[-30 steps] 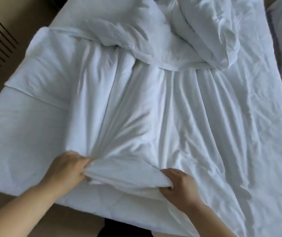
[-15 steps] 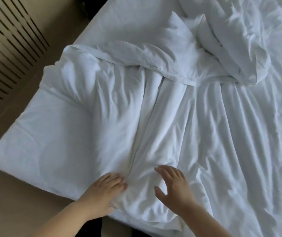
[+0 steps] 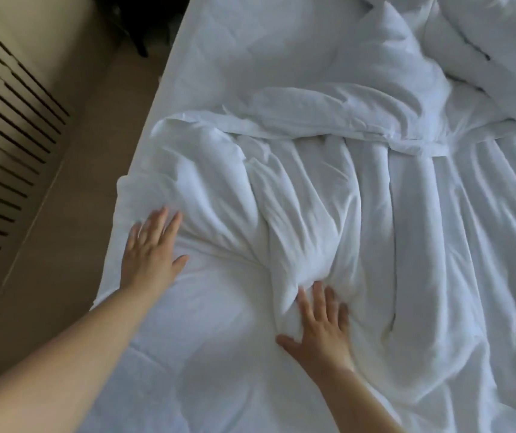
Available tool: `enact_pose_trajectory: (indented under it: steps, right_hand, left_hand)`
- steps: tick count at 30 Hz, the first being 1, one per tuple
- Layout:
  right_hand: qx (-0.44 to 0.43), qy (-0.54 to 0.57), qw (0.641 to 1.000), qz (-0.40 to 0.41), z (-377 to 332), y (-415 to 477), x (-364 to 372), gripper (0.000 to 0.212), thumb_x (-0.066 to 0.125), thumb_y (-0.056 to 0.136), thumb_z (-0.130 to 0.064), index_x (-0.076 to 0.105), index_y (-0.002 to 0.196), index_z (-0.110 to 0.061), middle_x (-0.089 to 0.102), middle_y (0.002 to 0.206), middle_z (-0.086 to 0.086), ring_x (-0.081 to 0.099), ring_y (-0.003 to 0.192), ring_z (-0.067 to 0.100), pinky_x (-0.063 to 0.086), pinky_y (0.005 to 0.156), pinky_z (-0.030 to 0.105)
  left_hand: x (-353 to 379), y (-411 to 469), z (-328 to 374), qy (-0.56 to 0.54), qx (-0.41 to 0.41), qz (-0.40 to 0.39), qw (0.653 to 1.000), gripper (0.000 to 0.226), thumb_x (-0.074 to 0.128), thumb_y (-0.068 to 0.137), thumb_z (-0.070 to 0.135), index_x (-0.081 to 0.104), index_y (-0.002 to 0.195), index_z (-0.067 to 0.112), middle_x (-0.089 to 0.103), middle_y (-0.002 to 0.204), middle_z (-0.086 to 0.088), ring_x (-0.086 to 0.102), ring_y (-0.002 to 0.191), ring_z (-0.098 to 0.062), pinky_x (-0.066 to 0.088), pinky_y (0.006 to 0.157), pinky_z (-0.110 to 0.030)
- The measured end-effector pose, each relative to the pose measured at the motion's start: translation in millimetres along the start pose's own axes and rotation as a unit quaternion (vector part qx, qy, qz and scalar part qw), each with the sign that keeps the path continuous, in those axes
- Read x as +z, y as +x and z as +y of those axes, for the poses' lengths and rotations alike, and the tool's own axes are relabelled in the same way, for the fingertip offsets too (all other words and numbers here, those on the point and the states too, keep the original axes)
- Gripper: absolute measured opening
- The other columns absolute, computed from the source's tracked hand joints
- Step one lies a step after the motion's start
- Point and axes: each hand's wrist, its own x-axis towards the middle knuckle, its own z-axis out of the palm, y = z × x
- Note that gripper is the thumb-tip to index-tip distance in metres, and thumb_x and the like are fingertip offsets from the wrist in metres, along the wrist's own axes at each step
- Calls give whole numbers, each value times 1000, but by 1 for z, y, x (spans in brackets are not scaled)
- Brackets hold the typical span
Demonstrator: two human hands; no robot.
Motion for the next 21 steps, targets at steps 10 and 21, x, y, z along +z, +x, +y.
enact_pose_trajectory:
  steps: [10,21]
  right_hand:
    - [-8,60,984,168,2,-7,-13,68,81,34,-8,66,100,-12,73,92,9,71,71,25,51,46,25]
    - [-109,104,960,237,-34,-79,-4,28,34,84,-22,51,104,-15,72,89,12,63,90,22,34,87,29]
  left_hand:
    - [3,75,-9,72,247,18,966,8,70,55,9,70,63,10,64,53,-5,66,55,-20,45,89,-42]
    - [-66,-139,-151,49,91,-47,994,43,34,65,11,74,77,1,73,77,-12,62,82,-16,12,108,-10]
